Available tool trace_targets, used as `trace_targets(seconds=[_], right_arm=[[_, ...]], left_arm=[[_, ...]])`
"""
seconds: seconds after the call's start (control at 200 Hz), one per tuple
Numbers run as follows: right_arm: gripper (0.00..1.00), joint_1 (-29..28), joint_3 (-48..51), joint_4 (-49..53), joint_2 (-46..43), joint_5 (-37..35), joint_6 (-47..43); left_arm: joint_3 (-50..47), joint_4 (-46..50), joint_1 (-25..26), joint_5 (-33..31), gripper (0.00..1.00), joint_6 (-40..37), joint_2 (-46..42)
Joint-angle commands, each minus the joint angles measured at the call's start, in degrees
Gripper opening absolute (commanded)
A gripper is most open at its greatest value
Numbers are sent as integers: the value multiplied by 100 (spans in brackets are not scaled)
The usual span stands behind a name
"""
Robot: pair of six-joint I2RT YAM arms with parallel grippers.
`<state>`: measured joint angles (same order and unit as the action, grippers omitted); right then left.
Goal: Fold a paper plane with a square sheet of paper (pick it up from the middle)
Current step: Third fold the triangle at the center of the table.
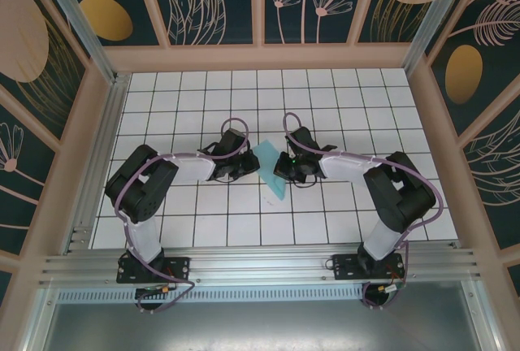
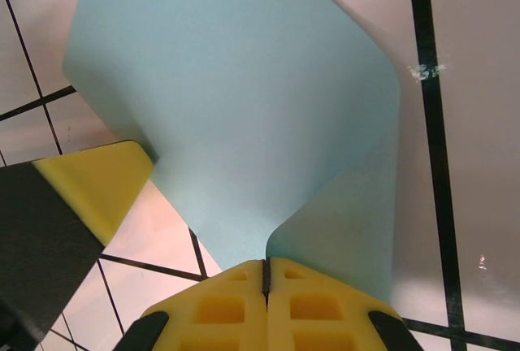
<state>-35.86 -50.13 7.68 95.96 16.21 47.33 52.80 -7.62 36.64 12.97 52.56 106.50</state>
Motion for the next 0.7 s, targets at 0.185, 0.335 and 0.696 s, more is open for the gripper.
trace_targets(seconds=[0.185,0.335,0.696], right_arm=[[0,-54,-151,-285,21,128,220],[0,-66,-202,-267,132,153,198],[0,-150,-286,-247,313,254,140]], left_arm=[[4,186,-8,63,13,-95,169],[21,164,-8,92,13,-97,182],[33,120,-8,188,13,-113,191]])
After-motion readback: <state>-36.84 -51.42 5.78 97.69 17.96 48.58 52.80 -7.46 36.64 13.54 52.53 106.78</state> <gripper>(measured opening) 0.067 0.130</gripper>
